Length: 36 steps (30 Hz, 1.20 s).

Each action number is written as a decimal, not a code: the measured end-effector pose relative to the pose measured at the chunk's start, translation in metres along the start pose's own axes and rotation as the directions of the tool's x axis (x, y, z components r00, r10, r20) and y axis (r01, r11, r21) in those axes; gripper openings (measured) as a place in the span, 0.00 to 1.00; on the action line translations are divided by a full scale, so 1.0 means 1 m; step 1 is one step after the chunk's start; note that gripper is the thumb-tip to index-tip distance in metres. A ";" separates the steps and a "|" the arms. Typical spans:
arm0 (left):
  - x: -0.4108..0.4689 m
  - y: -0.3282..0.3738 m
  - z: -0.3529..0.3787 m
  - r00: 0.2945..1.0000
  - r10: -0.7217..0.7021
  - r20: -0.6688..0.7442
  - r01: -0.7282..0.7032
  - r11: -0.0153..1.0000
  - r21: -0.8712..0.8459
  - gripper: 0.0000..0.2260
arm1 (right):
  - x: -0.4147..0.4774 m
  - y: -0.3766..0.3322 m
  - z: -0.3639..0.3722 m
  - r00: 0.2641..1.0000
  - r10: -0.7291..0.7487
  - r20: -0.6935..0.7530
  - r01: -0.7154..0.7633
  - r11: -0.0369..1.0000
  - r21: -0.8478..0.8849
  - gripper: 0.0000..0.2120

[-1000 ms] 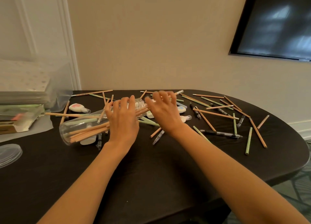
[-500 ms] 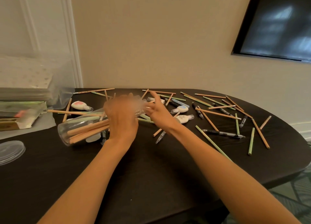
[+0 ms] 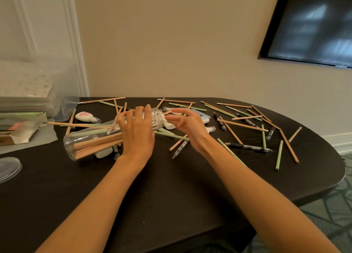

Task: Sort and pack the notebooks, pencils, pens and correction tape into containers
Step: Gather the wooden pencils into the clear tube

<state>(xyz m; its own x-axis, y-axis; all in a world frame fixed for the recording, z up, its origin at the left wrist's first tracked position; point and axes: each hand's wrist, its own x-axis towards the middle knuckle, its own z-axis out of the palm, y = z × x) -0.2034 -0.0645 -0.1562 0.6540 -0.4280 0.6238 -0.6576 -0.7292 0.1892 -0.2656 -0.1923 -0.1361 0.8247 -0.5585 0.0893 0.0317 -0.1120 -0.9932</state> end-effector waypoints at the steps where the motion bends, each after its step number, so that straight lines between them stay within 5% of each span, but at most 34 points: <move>1: 0.000 0.000 0.001 1.000 0.001 0.008 -0.001 1.000 0.007 0.30 | 0.004 0.002 -0.006 0.997 -0.029 -0.074 0.020 0.993 -0.119 0.19; 2: 0.000 0.001 0.001 1.000 0.000 0.015 0.000 1.000 0.010 0.30 | 0.009 0.004 -0.013 0.992 -0.069 -0.106 0.030 0.941 -0.337 0.15; 4: 0.001 0.001 0.002 1.000 -0.003 0.025 0.002 1.000 0.015 0.30 | 0.013 0.010 -0.025 0.994 -0.110 -0.011 0.064 0.654 -0.754 0.11; 6: 0.001 0.002 0.003 0.999 -0.006 0.034 0.005 1.000 0.023 0.30 | 0.014 0.014 -0.033 0.982 -0.132 0.134 0.179 0.424 -0.888 0.08; 11: 0.001 0.003 0.004 0.999 -0.007 0.039 0.006 0.999 0.036 0.30 | 0.008 0.011 -0.027 0.902 -0.014 0.431 0.425 0.195 -0.884 0.10; 20: -0.002 0.002 0.006 0.999 0.001 0.055 -0.005 0.997 0.073 0.30 | 0.007 0.022 -0.017 0.851 -0.044 0.523 0.510 -0.159 -0.845 0.15; 26: -0.001 0.002 0.009 0.998 -0.003 0.063 -0.002 0.997 0.083 0.29 | 0.000 0.028 -0.022 0.865 -0.225 0.449 0.417 -0.175 -0.892 0.15; 30: 0.000 0.003 0.010 0.998 -0.005 0.068 -0.001 0.997 0.080 0.30 | -0.003 0.033 -0.028 0.902 -0.320 0.289 0.308 0.008 -0.951 0.12; 36: 0.000 0.004 0.008 0.998 0.003 0.065 -0.008 0.996 0.085 0.30 | 0.001 0.040 -0.033 0.900 -0.412 0.142 0.190 0.079 -0.979 0.18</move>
<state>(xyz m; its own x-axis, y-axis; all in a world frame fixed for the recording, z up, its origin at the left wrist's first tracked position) -0.2034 -0.0719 -0.1616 0.6750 -0.4636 0.5740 -0.6286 -0.7686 0.1186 -0.2826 -0.2245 -0.1735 0.8092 -0.3398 0.4792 -0.3931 -0.9194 0.0118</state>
